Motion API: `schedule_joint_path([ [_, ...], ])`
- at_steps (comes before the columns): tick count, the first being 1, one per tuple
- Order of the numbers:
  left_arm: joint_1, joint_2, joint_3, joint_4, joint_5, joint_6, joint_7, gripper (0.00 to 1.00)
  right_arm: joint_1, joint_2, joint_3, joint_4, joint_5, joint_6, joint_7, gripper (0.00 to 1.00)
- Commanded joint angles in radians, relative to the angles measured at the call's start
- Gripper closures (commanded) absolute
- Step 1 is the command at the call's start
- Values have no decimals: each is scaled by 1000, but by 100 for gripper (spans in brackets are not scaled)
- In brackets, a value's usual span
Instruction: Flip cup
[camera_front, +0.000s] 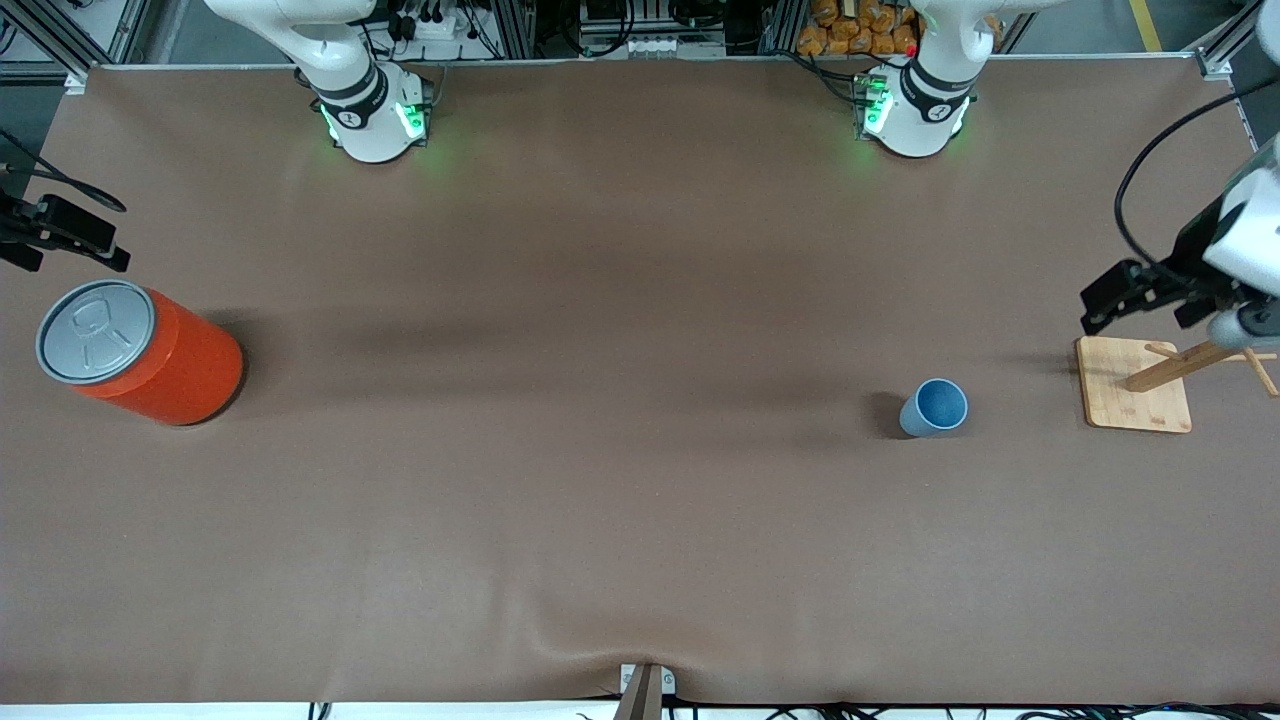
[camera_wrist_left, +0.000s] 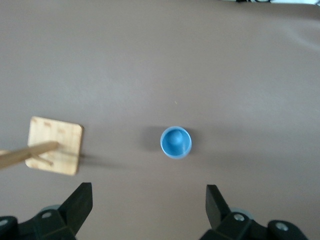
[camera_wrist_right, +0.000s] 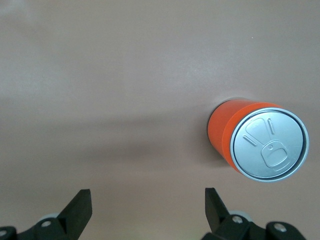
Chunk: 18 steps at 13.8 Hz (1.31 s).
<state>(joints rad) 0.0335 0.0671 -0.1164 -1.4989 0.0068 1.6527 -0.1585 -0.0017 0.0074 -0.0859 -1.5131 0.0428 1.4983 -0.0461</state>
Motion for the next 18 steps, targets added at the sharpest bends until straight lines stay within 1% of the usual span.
schedule_joint_path([
  [1,-17,-61,14,-14,-30,-98,1,0,5,0,0,4,-9,3,6,0],
  [2,-17,-78,11,-18,-27,-128,2,0,6,0,0,4,-9,3,6,0],
  [5,-24,-145,9,-86,-22,-133,14,0,5,0,0,4,-9,3,6,0],
  [9,-50,-197,17,-122,-21,-169,19,0,6,0,0,4,-9,3,6,0],
  [11,-72,-216,17,-135,15,-176,19,0,6,0,0,4,-9,3,6,0],
  [14,-104,-221,52,-126,16,-206,5,0,5,0,0,4,-9,3,6,0],
  [16,-106,-222,67,-118,16,-209,4,0,6,0,0,4,-9,3,6,0],
  [18,-107,-208,90,-78,18,-209,13,0,6,0,0,4,-9,5,6,0],
])
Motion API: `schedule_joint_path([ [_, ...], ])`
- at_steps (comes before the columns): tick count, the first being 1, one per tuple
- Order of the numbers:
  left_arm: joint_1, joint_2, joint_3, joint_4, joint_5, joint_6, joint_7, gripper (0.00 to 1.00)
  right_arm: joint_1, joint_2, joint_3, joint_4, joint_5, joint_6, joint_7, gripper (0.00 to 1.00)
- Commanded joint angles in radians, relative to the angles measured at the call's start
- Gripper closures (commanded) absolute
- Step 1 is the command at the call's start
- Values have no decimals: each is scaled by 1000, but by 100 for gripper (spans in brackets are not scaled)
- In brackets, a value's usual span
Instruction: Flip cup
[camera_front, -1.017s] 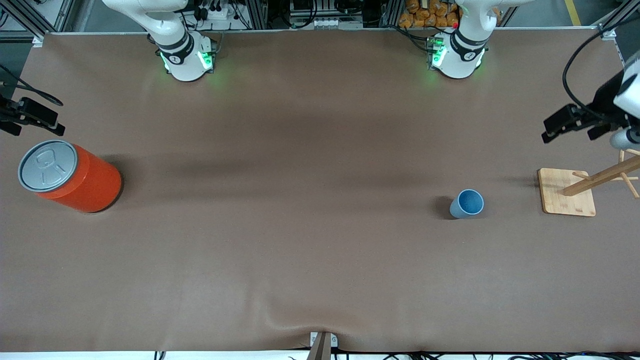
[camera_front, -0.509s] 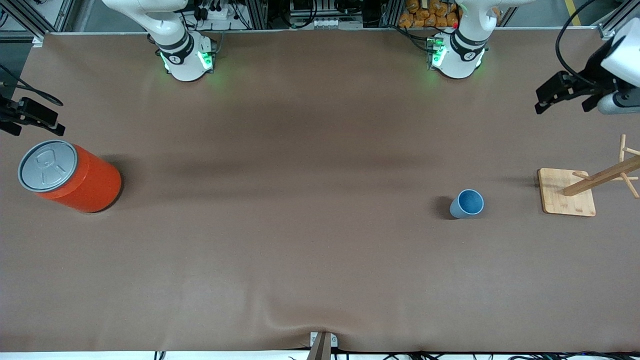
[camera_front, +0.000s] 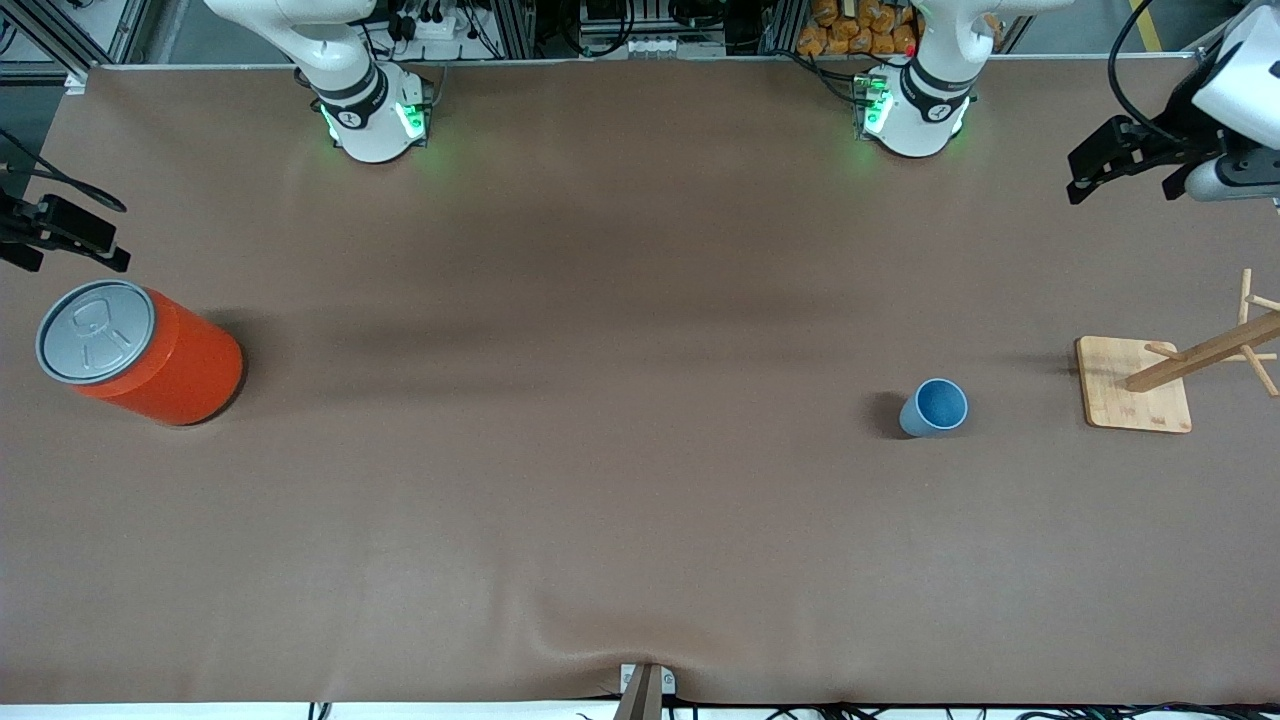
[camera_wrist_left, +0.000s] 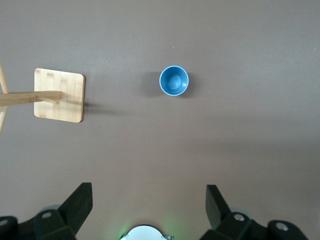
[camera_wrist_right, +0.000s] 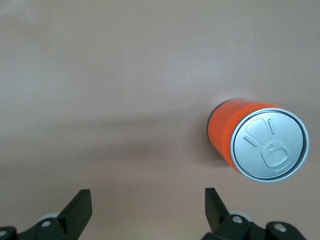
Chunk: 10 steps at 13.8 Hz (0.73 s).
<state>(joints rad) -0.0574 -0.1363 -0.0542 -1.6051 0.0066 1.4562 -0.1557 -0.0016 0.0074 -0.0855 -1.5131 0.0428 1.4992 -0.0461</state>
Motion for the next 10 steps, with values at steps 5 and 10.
schedule_joint_path([
  [5,-18,-3,47,39,19,-16,10,0,5,0,0,4,-11,4,6,0],
  [10,-30,-6,45,39,19,-50,10,0,5,0,0,4,-9,6,6,0],
])
